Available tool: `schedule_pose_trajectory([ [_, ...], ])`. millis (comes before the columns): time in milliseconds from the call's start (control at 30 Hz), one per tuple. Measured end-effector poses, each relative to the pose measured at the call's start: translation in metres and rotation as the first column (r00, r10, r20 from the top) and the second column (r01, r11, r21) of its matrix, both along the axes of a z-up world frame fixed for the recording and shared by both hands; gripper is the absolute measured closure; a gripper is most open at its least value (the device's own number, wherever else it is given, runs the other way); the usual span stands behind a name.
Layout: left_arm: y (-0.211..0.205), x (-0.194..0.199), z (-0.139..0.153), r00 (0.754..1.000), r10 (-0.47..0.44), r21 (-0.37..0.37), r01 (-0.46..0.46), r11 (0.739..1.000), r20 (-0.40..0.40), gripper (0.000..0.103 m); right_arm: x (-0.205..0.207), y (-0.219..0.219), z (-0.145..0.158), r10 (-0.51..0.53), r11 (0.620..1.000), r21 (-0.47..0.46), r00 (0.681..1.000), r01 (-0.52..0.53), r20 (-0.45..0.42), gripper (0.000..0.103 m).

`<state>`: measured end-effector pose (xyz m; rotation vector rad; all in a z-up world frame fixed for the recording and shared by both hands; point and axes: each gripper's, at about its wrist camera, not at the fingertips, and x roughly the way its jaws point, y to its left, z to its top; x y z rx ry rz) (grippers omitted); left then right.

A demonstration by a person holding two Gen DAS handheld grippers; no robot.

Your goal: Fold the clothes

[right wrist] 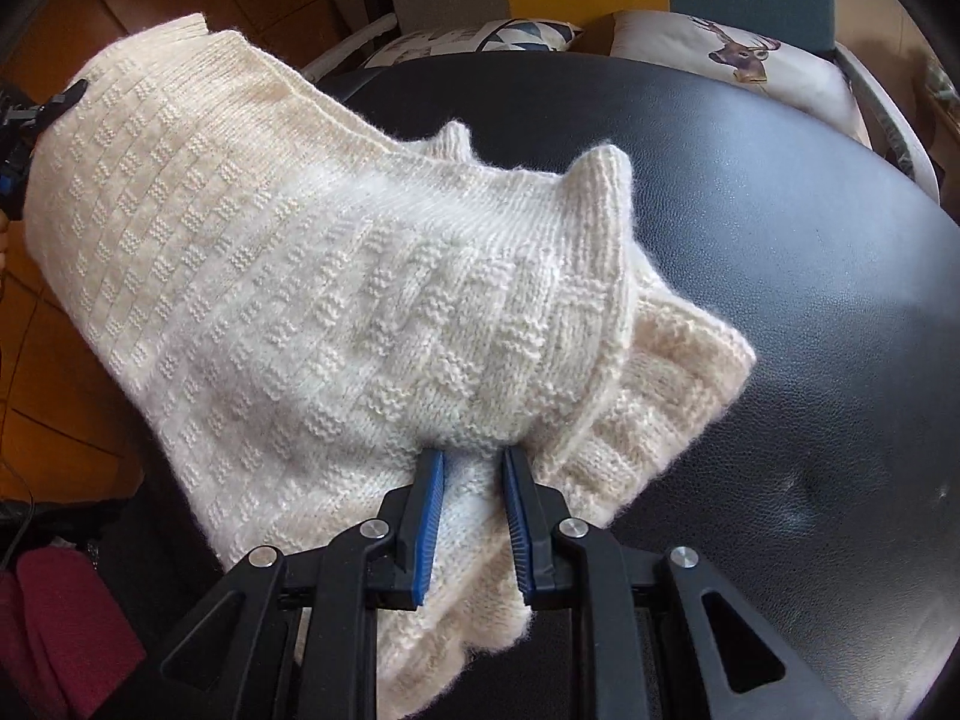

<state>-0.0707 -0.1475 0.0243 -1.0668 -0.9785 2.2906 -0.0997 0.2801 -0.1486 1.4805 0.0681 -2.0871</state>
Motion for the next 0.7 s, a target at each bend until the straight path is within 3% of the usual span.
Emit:
schedule_pose_trajectory([
  [333, 0.086, -0.011, 0.009, 0.998, -0.006, 0.059, 0.003, 0.998, 0.056, 0.089, 0.021, -0.001, 0.003, -0.087, 0.993, -0.082, 0.996, 0.085, -0.016, 0.083],
  [700, 0.176, -0.025, -0.009, 0.990, -0.010, -0.005, 0.011, 1.000, 0.141, 0.089, 0.028, 0.005, -0.001, -0.139, 0.970, -0.201, 0.990, 0.139, 0.011, 0.083],
])
